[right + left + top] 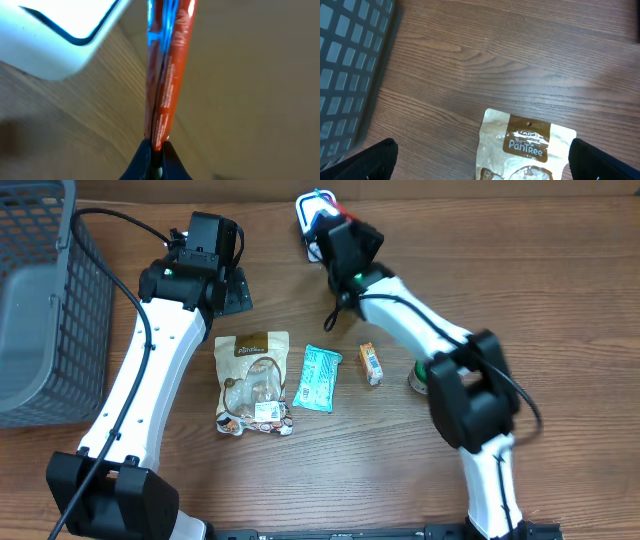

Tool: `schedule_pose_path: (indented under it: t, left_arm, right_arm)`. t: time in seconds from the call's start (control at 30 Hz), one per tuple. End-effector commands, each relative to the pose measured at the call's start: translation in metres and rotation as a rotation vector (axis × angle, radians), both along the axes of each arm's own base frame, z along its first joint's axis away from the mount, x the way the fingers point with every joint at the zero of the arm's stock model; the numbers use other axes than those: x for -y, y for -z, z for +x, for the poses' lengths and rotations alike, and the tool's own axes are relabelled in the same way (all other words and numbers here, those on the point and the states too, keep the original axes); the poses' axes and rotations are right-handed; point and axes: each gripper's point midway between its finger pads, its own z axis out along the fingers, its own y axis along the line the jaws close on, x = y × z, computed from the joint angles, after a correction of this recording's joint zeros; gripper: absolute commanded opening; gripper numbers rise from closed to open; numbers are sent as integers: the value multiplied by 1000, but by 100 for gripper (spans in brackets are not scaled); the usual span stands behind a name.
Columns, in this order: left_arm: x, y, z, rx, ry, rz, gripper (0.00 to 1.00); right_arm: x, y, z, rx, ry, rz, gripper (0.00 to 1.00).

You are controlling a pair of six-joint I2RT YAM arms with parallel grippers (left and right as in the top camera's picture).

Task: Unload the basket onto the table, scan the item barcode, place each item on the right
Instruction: 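Move the red sticks away from the scanner to the table's right side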

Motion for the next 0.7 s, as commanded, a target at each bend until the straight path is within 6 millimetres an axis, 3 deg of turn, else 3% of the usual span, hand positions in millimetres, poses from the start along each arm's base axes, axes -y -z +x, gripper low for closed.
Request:
schedule_pose_path:
  t: [0.0, 0.1, 0.2, 0.47, 0.6, 0.67]
  left_arm:
    - [0, -10, 1, 20, 16, -1, 100]
    - [0, -10, 1, 20, 16, -1, 100]
    - [0, -10, 1, 20, 16, -1, 100]
    - [0, -10, 1, 20, 16, -1, 100]
    - [0, -10, 1, 20, 16, -1, 100]
    - [0, -10, 1, 20, 16, -1, 100]
  right_arm:
    - [5, -84, -20, 107, 59, 335, 4]
    - [22, -100, -44, 60, 137, 512, 4]
    - [48, -98, -68, -13, 286, 687, 4]
    - [117, -27, -125, -424, 560, 845, 4]
    - [172, 9, -143, -489, 723, 861, 4]
    - [190, 23, -150, -501, 777, 862, 4]
